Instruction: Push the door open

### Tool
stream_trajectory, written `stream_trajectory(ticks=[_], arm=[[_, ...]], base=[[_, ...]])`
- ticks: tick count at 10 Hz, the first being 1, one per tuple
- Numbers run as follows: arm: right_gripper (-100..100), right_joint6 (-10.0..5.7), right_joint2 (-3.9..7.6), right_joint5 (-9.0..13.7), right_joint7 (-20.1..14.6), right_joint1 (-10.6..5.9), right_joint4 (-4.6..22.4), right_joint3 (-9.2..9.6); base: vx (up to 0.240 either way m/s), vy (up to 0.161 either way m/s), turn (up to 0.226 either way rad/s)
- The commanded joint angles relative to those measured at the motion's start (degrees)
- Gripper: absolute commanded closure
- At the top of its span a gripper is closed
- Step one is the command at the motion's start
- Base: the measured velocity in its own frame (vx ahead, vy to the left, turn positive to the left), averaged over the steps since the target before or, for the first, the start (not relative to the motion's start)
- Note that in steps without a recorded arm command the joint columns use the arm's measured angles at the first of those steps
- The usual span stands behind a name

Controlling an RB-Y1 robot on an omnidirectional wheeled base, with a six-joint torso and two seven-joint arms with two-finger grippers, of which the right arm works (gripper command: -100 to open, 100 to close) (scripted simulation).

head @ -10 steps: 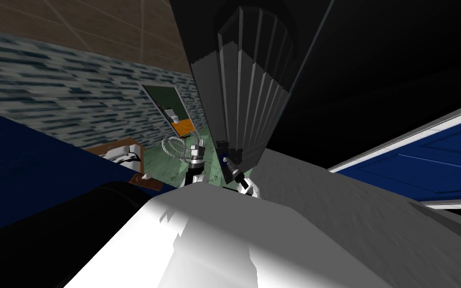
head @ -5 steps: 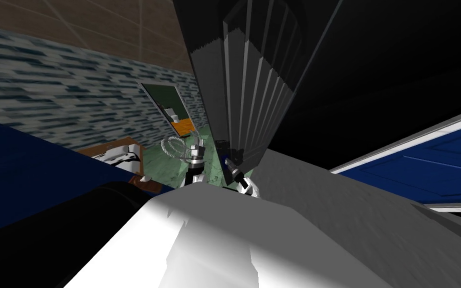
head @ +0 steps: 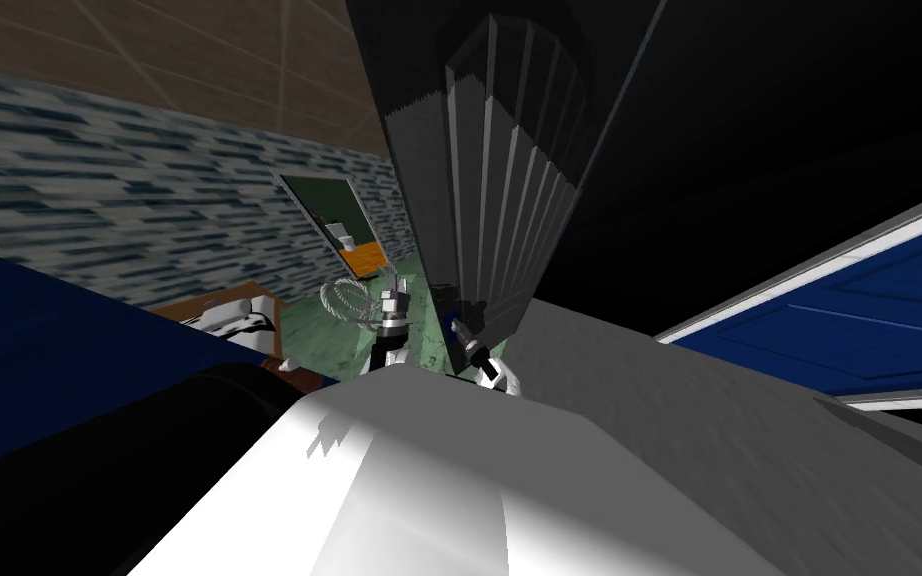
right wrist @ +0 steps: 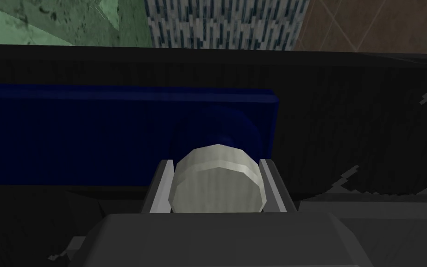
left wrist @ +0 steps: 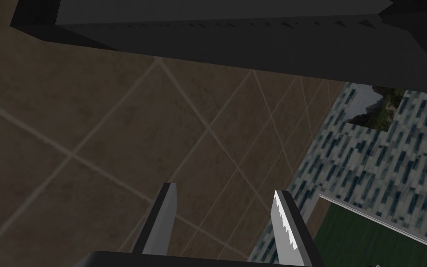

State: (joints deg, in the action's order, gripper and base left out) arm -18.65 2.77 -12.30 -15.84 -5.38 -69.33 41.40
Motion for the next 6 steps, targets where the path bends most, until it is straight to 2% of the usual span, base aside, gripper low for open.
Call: stream_trajectory(ticks=[1,6], arm=[[100,0.37,0.51,-0.5,-0.26,0.26,-0.79,-0.59],[100,0.69,1.53,-2.82,-0.98,2.72,-2.75,-1.95]], base=[[0.093,0.187,-0.128],[0.118,0.181,-0.14]])
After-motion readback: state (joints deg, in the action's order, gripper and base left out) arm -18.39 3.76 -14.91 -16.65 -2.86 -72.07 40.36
